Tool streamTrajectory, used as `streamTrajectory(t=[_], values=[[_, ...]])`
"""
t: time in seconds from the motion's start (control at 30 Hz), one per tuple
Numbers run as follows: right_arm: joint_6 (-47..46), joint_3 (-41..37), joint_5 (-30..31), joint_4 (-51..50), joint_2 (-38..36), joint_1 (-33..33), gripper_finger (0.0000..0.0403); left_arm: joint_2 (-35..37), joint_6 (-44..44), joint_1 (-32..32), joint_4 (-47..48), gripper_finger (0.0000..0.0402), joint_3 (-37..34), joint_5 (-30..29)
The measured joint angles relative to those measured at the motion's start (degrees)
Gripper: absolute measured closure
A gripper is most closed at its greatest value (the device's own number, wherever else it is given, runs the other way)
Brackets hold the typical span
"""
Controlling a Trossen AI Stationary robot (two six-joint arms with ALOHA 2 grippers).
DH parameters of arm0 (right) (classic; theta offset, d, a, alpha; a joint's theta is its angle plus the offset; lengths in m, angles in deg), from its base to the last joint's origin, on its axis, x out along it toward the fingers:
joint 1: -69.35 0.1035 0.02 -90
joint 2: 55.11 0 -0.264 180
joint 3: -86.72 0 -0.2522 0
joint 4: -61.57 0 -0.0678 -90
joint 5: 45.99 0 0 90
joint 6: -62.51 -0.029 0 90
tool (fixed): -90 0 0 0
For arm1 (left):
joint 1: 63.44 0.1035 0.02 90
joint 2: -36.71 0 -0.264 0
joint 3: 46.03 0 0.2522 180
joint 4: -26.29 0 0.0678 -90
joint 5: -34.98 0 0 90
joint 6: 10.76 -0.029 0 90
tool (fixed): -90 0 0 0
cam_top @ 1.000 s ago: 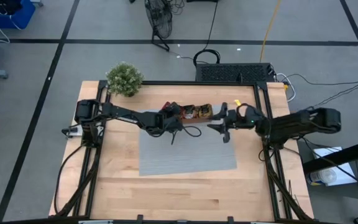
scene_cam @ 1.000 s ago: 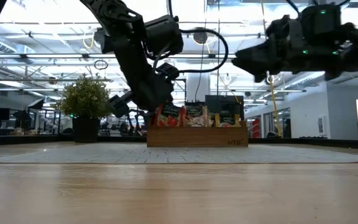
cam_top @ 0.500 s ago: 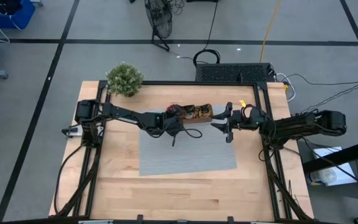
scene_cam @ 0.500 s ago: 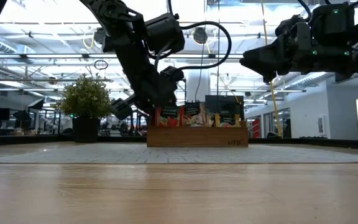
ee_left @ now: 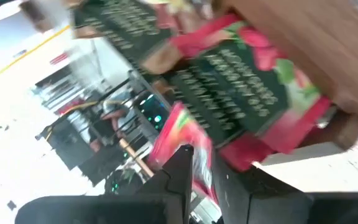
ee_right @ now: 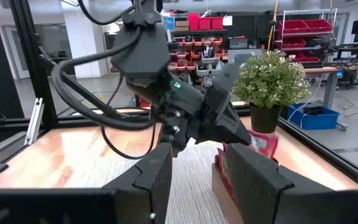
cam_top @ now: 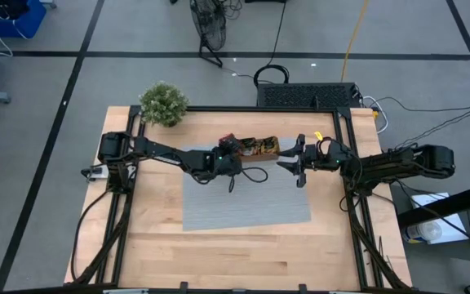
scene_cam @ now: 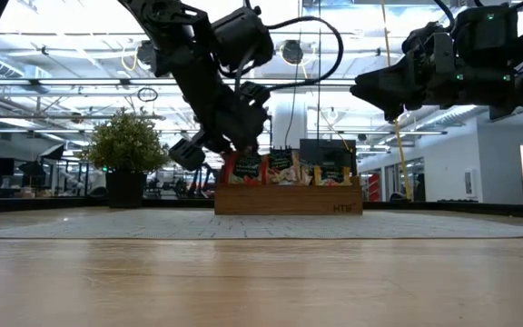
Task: Pick & Place Tea
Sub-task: Put the red tea bag into the left section of the wooden organizer, then return to Home Position
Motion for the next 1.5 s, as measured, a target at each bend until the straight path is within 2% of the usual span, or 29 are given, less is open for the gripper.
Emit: streamTrajectory(t=[0.2, 0.33, 0.47, 0.53, 0.6, 0.67, 0.73, 0.83, 0.9, 1.07, 1.2, 1.33, 1.43, 1.5], values=[[-0.02, 0.02, 0.0, 0.0, 0.0, 0.02, 0.0261, 0.0, 1.44, -1.64, -3.38, 0.0335, 0.0, -2.59], [-0.02, 0.02, -0.01, -0.05, 0.0, 0.02, 0.0261, 1.05, 5.5, -2.75, -3.62, 0.0335, 0.0, -2.63], [-0.02, 0.04, -0.01, -0.39, 0.0, 0.04, 0.0261, 5.44, 14.33, -3.63, -3.1, 0.0335, 0.0, -2.25], [-0.02, 0.06, -0.01, -0.51, 0.0, 0.04, 0.0261, 9.6, 22.29, -3.66, -1.43, 0.0334, 0.0, 0.77], [-0.43, 0.07, -0.13, -0.71, -0.05, 0.04, 0.0261, 15.55, 32.52, -2.94, 2.12, 0.0334, 0.0, 9.2], [-2.42, 0.07, -0.87, -2.16, -1.49, 0.04, 0.0261, 22.21, 42.51, -0.95, 6.33, 0.0334, 0.02, 22.62], [-3.7, 0.1, -4.07, -4.63, -4.46, -0.15, 0.0261, 28.39, 50.04, 2.4, 8.3, 0.0334, -1.04, 38.46], [-3.81, 0.11, -7.71, -12.92, -11.51, -0.87, 0.0261, 37.9, 54.22, 7.32, 3.77, 0.0334, -8.93, 57.82], [-2.56, 0.11, -7.35, -20.69, -17.63, -1.84, 0.0261, 44.15, 55.17, 9.12, -3.93, 0.0334, -17.07, 63.2], [0.42, 0.09, -2.3, -39.1, -31.26, -2.99, 0.0261, 57.95, 60.62, 10.2, -22.39, 0.0334, -38.77, 63.93], [1.19, 0.09, 0.16, -45.43, -38.96, -3.02, 0.0261, 68.55, 66.3, 10.04, -32.13, 0.0334, -51.9, 63.92], [2.49, 0.09, 0.19, -48.54, -44.59, -3.02, 0.0261, 78.84, 70.2, 9.99, -35.42, 0.0334, -60.51, 62.38], [2.37, 0.09, 0.2, -51.53, -47.57, -3.02, 0.0261, 86.3, 71.36, 9.43, -35.2, 0.0334, -65.51, 58.5], [1.69, 0.09, 0.22, -54.05, -49.26, -3.02, 0.0261, 90.47, 71.96, 8.79, -30.66, 0.0334, -66.06, 55.25]])
